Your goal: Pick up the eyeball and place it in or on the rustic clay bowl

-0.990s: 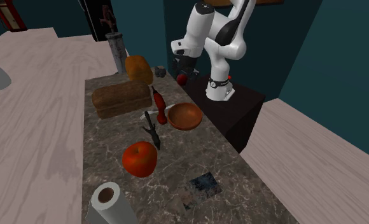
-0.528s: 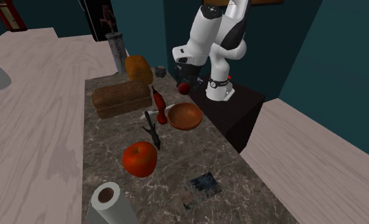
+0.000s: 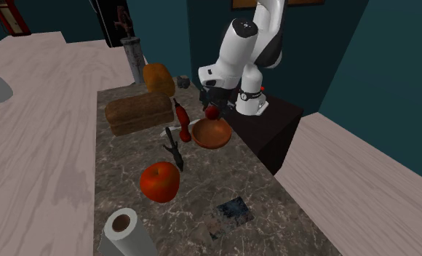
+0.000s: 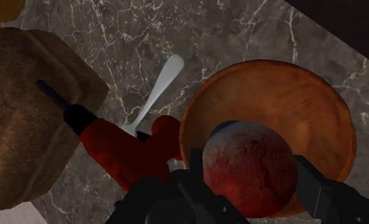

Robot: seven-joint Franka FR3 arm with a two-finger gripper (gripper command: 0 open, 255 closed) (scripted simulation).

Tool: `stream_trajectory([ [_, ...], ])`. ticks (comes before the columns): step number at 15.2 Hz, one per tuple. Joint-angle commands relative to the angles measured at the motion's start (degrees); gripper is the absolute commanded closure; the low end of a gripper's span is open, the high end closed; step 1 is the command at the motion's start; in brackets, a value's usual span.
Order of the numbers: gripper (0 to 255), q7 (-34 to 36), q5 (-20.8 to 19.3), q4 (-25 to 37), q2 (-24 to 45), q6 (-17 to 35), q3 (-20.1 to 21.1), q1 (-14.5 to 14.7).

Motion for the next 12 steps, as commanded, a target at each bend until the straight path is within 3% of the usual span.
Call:
stream_trajectory([
  [1,255,1.06,-0.73,-0.77,1.25,1.82,0.27,-0.20],
  [8,255,4.31,-3.54,-2.56,5.30,6.93,0.84,-1.00],
  [12,255,4.31,-3.54,-2.56,5.30,6.93,0.83,-1.00],
])
